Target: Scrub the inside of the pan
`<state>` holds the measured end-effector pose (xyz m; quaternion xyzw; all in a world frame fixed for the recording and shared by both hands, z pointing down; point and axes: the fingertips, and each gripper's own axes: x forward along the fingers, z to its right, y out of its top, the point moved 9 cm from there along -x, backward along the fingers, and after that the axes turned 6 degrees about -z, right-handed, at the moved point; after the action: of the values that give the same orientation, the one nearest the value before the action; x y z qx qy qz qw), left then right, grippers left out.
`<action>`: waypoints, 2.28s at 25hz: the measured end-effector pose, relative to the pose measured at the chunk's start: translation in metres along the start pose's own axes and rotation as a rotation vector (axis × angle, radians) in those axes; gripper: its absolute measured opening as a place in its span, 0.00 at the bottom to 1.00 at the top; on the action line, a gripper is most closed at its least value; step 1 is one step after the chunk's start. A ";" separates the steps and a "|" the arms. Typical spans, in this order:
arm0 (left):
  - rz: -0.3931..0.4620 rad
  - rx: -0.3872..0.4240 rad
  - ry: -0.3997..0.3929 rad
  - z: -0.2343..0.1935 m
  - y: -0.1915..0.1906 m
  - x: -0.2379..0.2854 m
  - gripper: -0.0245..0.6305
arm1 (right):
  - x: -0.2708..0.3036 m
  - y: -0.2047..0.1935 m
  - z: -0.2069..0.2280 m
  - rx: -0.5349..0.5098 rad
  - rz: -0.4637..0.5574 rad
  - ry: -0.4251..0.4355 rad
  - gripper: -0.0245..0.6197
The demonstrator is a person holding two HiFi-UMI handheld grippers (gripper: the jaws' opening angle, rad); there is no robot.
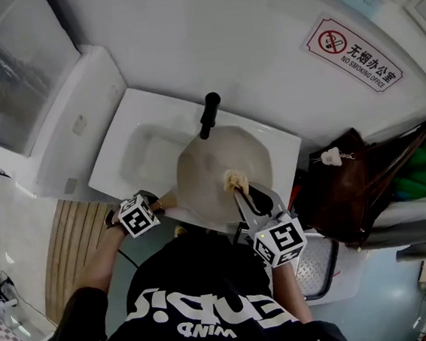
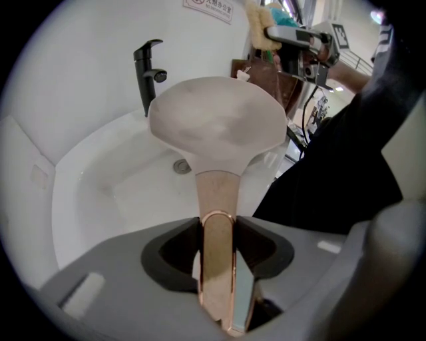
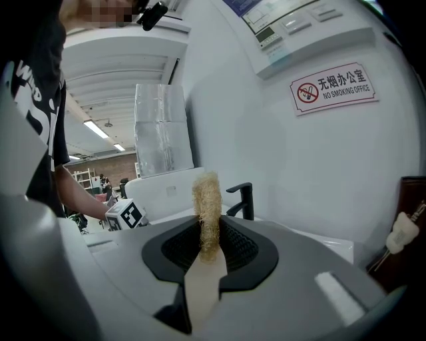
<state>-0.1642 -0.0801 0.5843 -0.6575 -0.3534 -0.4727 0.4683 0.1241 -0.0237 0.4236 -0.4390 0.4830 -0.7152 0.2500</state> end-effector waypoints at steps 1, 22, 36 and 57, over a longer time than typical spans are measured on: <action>-0.003 0.003 -0.001 0.000 0.000 0.000 0.28 | 0.000 0.000 0.000 0.000 -0.002 0.000 0.16; -0.009 0.044 0.019 0.011 0.015 -0.027 0.28 | 0.009 -0.008 0.012 -0.062 -0.065 0.021 0.16; -0.004 0.034 0.019 0.015 0.017 -0.028 0.28 | 0.116 -0.047 -0.009 -0.386 -0.488 0.284 0.16; -0.013 0.030 0.010 0.019 0.019 -0.027 0.28 | 0.196 -0.071 -0.017 -0.540 -0.700 0.289 0.16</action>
<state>-0.1492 -0.0684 0.5514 -0.6456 -0.3622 -0.4736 0.4771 0.0187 -0.1399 0.5610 -0.5208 0.5045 -0.6591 -0.1995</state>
